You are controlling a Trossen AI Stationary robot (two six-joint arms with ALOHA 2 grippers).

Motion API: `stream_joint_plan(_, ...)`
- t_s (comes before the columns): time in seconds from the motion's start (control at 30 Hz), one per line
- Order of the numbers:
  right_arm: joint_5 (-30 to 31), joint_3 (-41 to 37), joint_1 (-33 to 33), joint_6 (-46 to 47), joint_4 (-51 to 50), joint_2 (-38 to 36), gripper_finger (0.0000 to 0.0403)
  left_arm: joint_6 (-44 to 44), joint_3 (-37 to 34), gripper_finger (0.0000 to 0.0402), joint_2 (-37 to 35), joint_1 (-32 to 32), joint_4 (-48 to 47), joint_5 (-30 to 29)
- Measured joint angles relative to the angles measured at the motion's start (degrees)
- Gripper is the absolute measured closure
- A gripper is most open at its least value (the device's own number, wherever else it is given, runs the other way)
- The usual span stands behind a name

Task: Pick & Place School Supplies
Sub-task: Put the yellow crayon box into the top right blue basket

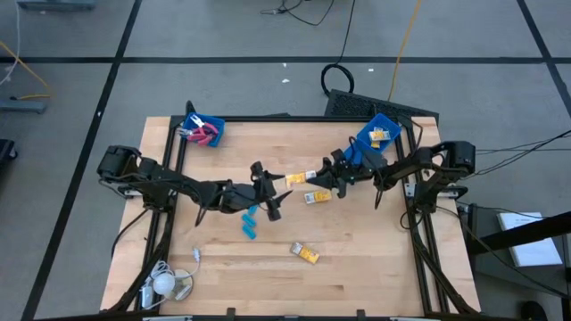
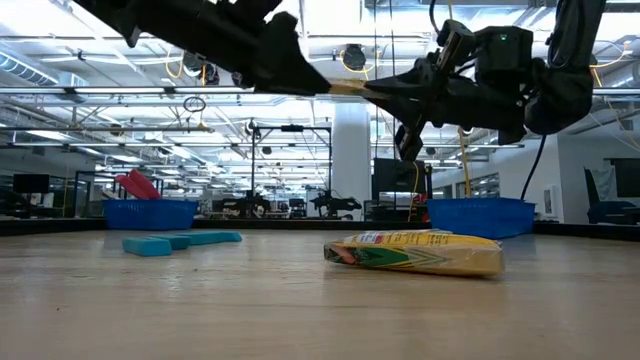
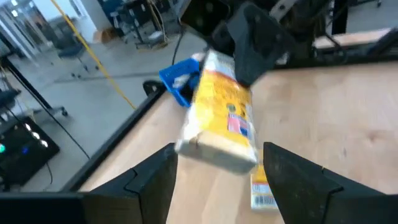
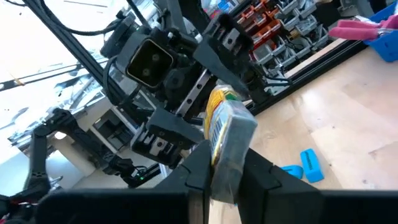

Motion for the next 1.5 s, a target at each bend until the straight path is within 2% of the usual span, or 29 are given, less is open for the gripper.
stream_joint_plan(0.3,0.81,0.00,-3.96,-0.34,-0.42,-0.17,0.0366,-4.35,0.00,0.0162,0.02,-0.07,-2.52,5.23)
stream_joint_plan(0.43,-1.36,0.00,-6.67,-0.31,-2.34,-3.29,0.0368,-6.13,0.00,0.0162,0.02,-0.07,-2.67,5.67)
stream_joint_plan(0.53,-3.47,0.00,-8.60,-1.73,-10.28,-8.93,0.0372,-7.96,0.00,0.0162,0.02,0.66,-3.99,5.63)
stream_joint_plan(0.63,-2.84,0.89,-10.11,-5.88,-24.84,-17.15,0.0374,-10.25,0.00,0.0162,0.04,1.88,-6.56,5.63)
stream_joint_plan(0.7,0.79,2.38,-10.88,-10.53,-39.08,-23.24,0.0374,-11.94,0.00,0.0163,0.04,2.86,-8.15,5.56)
stream_joint_plan(0.77,8.19,4.69,-11.38,-16.27,-56.33,-29.24,0.0375,-13.73,0.00,0.0163,0.04,3.77,-9.62,5.54)
stream_joint_plan(0.9,30.53,10.86,-11.40,-24.70,-88.10,-38.08,0.0374,-16.46,0.00,0.0163,0.04,5.12,-11.70,5.50)
stream_joint_plan(1.0,45.89,13.84,-11.48,-25.76,-102.78,-41.77,0.0371,-16.45,0.00,0.0163,0.04,5.67,-11.79,5.52)
stream_joint_plan(1.07,52.77,14.90,-11.75,-25.87,-108.73,-43.40,0.0371,-16.21,0.00,0.0162,0.04,6.04,-11.77,5.81)
stream_joint_plan(1.17,57.72,15.30,-13.27,-26.04,-113.73,-44.18,0.0375,-16.06,0.00,0.0162,0.04,6.62,-11.44,6.96)
stream_joint_plan(1.33,62.32,15.28,-18.19,-26.68,-118.21,-41.97,0.0373,-16.46,0.00,0.0162,0.07,7.46,-11.41,7.97)
stream_joint_plan(1.5,62.24,15.28,-23.79,-30.05,-118.44,-36.35,0.0374,-16.95,0.00,0.0162,0.07,7.50,-11.38,7.99)
